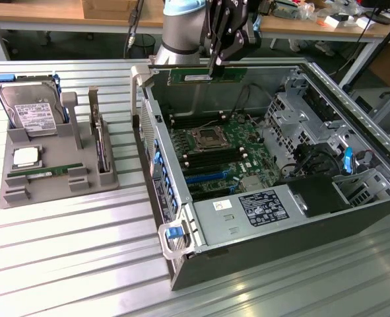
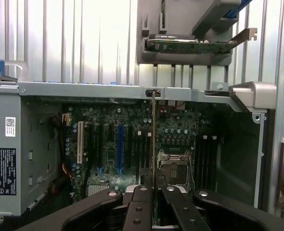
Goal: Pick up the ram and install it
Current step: 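Pick up the ram and move it above insertion slot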
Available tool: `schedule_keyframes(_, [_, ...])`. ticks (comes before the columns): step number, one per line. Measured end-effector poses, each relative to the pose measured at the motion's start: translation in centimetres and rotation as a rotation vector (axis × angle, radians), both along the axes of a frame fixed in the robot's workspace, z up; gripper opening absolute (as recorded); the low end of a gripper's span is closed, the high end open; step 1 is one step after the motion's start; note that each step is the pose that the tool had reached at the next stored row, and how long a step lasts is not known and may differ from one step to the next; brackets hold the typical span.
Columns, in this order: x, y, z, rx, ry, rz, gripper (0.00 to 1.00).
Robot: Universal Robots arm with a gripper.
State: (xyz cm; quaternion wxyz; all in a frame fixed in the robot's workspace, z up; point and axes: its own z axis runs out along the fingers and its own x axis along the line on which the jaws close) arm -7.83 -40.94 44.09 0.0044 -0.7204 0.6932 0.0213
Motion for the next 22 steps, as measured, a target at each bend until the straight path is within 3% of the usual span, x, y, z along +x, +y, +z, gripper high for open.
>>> schedule_keyframes(22, [2.3,0.0,0.0,-0.0045,0.0,0.0,0.13])
